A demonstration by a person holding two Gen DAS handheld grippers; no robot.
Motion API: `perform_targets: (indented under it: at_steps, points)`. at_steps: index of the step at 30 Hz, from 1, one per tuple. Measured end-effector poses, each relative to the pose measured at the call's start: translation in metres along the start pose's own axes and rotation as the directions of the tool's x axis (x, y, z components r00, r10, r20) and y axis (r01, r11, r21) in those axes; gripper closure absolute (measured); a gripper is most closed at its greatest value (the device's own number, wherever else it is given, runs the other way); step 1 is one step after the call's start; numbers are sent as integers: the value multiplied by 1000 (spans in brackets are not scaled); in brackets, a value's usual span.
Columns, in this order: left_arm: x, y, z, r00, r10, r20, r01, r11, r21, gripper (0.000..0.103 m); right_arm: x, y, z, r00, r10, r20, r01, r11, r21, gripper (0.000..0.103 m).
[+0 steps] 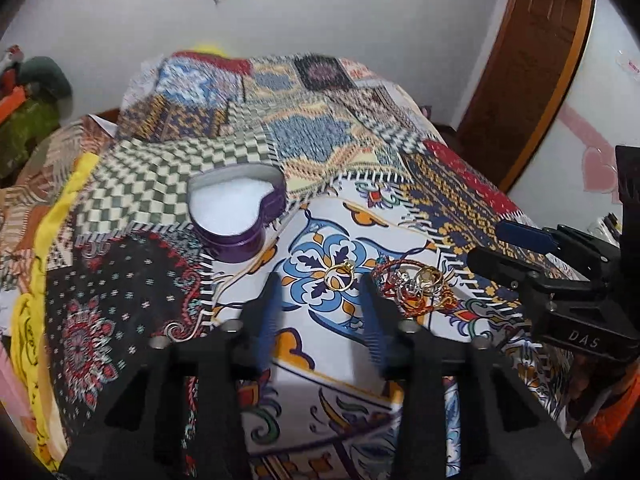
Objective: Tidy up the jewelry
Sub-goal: 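Move both tools down toward the jewelry pile beside the purple tin, then grasp a gold ring with the left tool while the right tool grasps the red beaded bracelet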
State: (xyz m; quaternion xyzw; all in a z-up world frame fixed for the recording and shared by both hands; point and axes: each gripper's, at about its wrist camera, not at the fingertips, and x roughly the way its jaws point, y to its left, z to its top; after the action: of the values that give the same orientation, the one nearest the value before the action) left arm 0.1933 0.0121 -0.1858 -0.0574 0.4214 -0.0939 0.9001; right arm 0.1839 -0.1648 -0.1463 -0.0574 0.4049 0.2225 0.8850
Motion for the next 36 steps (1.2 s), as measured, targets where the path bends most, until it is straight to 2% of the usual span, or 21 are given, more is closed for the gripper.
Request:
perform_targets:
  at_steps: [8, 16, 21, 27, 33, 36]
  points:
    - [27, 2, 8, 994, -53, -91, 57, 997, 47, 70, 17, -4, 8, 993, 75, -89, -77, 997, -20, 59]
    - [41, -8, 10, 993, -51, -107, 63, 992, 112, 70, 33, 2, 20, 975, 145, -168, -158, 985, -69, 67]
    - [48, -10, 11, 992, -66, -109, 79, 990, 119, 71, 33, 3, 20, 974, 150, -167, -164, 984, -73, 67]
    - [50, -10, 10, 993, -72, -99, 84, 989, 122, 84, 31, 4, 16, 975, 138, -175, -154, 985, -81, 67]
    - [46, -9, 7, 993, -75, -92, 85, 990, 115, 84, 44, 5, 21, 967, 137, -216, -160, 983, -94, 67]
    - [41, -7, 4, 993, -78, -85, 86, 991, 101, 84, 49, 7, 26, 964, 131, -229, -160, 980, -114, 74]
